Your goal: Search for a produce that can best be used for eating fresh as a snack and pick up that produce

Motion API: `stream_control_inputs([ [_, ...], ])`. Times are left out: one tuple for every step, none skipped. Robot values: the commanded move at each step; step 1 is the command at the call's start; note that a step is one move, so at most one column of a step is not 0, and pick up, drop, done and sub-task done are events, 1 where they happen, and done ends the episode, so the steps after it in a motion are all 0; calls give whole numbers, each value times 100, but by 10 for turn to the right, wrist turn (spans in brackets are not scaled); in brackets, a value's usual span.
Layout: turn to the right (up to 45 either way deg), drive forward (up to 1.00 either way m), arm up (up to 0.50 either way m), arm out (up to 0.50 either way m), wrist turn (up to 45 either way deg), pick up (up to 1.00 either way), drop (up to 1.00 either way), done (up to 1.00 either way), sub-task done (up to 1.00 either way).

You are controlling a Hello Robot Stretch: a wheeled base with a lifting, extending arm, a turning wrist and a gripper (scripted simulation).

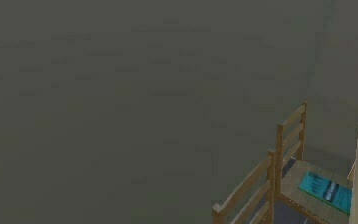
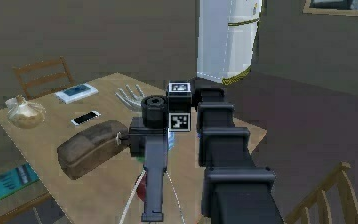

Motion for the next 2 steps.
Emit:
stream_control_inputs([
  [0,0,0,0,450,0,0,0,0],
  [0,0,0,0,450,0,0,0,0],
])
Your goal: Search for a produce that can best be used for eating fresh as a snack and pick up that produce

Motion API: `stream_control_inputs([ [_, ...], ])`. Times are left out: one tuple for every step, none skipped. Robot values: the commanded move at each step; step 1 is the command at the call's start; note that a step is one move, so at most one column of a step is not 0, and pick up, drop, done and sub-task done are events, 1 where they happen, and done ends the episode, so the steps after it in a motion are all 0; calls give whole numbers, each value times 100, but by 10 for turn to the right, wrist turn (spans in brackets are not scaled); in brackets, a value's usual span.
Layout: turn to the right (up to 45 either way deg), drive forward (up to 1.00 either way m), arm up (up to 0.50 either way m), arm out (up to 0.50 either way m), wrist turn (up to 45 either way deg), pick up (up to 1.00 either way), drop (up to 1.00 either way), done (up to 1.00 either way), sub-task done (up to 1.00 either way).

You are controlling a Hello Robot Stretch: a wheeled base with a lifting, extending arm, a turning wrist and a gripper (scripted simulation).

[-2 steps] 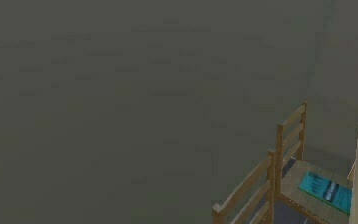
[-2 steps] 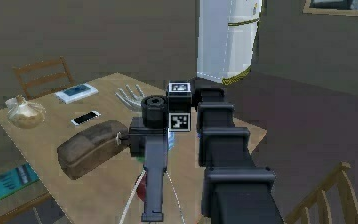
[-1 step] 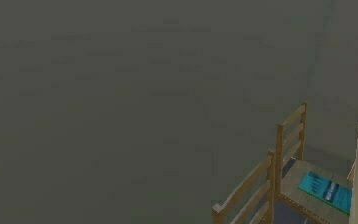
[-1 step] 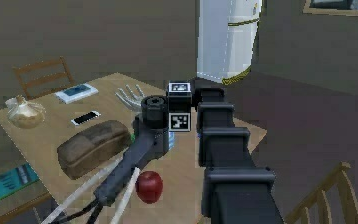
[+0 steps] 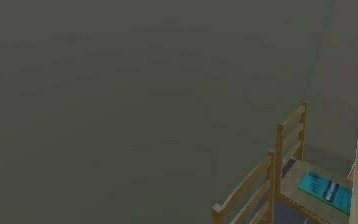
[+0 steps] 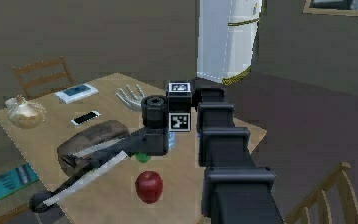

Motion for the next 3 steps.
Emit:
stream_control_inputs([
  [0,0,0,0,450,0,0,0,0],
  [0,0,0,0,240,0,0,0,0],
  [0,0,-28,0,0,0,0,0,0],
])
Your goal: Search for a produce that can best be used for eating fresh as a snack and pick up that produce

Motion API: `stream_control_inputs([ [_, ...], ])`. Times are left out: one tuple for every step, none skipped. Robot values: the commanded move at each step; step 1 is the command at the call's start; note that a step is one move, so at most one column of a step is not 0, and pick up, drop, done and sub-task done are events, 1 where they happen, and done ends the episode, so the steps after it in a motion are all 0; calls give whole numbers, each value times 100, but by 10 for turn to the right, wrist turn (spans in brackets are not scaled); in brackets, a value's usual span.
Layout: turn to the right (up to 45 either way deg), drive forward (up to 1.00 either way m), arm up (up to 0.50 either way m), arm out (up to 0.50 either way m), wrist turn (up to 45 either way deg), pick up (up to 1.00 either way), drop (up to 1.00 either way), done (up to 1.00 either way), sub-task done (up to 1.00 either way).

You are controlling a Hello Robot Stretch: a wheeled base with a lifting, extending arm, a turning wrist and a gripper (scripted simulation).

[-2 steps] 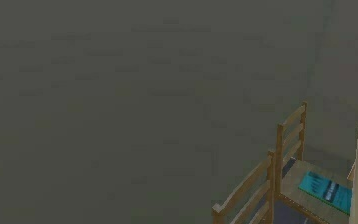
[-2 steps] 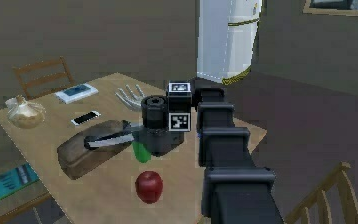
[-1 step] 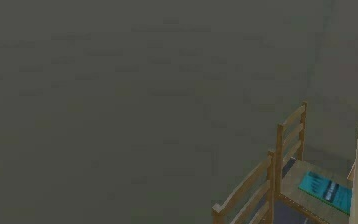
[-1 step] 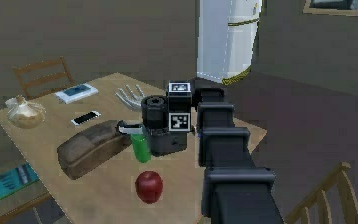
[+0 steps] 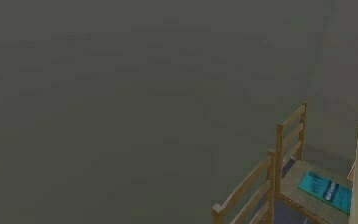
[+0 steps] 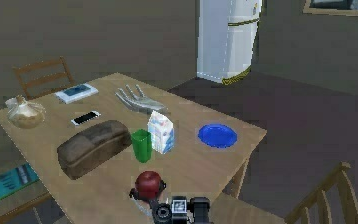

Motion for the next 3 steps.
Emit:
stream_control_inputs([
  [0,0,0,0,0,100,0,0,0],
  [0,0,10,0,0,0,0,0,0],
  [0,0,0,0,0,0,0,100,0],
])
